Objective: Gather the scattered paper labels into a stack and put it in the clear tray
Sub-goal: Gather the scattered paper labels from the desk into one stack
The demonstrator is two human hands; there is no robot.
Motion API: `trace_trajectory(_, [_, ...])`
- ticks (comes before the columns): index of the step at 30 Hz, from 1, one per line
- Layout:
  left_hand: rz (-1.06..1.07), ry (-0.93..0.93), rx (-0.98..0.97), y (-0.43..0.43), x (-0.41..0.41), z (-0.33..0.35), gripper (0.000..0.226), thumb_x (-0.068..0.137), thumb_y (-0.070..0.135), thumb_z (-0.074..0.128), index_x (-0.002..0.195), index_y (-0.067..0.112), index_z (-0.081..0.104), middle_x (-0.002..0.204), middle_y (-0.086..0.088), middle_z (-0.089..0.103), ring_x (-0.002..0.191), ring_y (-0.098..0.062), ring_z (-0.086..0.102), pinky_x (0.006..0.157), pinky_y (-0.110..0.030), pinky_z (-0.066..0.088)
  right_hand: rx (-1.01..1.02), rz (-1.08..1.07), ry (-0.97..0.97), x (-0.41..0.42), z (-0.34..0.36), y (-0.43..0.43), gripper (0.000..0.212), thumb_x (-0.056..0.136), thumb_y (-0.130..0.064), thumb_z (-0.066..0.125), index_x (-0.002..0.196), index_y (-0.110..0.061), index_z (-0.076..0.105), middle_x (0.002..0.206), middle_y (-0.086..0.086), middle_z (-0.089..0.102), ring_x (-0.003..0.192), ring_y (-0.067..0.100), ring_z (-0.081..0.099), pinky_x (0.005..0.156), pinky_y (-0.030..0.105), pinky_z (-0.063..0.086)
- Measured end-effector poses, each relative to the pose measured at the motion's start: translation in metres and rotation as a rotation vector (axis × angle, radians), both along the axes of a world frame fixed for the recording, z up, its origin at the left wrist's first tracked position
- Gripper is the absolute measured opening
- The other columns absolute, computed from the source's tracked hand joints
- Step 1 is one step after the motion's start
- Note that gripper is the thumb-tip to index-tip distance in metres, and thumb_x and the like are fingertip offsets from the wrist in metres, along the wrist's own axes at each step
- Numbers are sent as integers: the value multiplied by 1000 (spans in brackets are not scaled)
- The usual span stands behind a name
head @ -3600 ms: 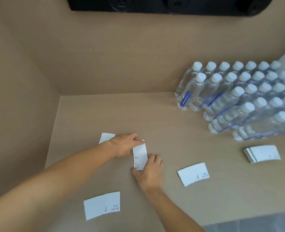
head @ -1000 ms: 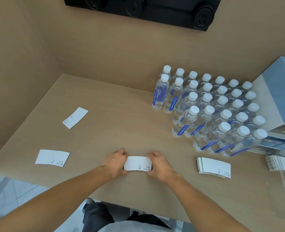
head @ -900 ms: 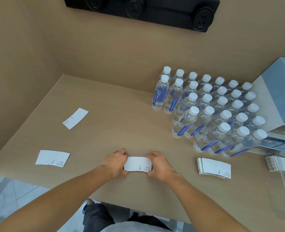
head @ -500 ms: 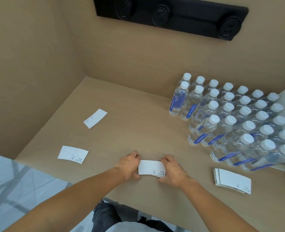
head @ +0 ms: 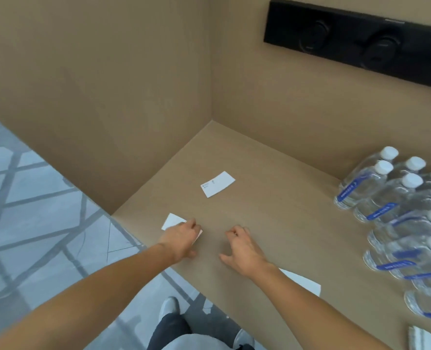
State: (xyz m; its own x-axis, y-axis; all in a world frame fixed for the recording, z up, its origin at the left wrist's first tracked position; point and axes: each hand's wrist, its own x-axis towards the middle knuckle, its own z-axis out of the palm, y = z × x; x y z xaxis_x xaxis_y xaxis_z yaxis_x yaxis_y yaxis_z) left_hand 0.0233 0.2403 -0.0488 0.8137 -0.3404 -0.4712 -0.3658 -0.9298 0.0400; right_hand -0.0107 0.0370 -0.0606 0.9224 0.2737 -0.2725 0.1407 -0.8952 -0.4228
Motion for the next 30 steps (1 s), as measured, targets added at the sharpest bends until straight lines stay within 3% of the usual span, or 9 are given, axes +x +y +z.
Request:
trace_trajectory(7, [-67, -1, -8, 73, 52, -3, 61, 83, 34, 71, 134, 15, 45, 127, -6, 45, 106, -26, 59, 81, -35, 50, -30, -81, 69, 28, 0, 72, 56, 84, -35, 65, 131, -10, 49, 134, 4, 41, 128, 21, 33, 96, 35, 48])
trace_trajectory(14, [-224, 57, -44, 105, 78, -23, 54, 81, 33, 67, 128, 16, 47, 126, -5, 44, 101, -26, 59, 81, -35, 49, -107, -209, 150, 39, -13, 118, 48, 81, -34, 66, 120, -8, 53, 128, 6, 42, 122, 25, 37, 85, 38, 52])
trace_trajectory(23, [-365, 70, -75, 108, 89, -21, 42, 85, 33, 64, 117, 10, 49, 124, -6, 43, 97, -26, 58, 83, -37, 51, -125, -340, 138, 31, -25, 138, 40, 82, -23, 67, 117, -6, 54, 127, 8, 42, 120, 25, 37, 93, 34, 47])
trace_trajectory(30, [-471, 24, -45, 88, 92, -4, 46, 82, 39, 63, 118, 12, 52, 122, -3, 45, 96, -24, 60, 81, -37, 52, -124, -415, 120, 22, -9, 125, 49, 80, -20, 68, 124, -6, 51, 127, 7, 41, 122, 23, 36, 94, 36, 50])
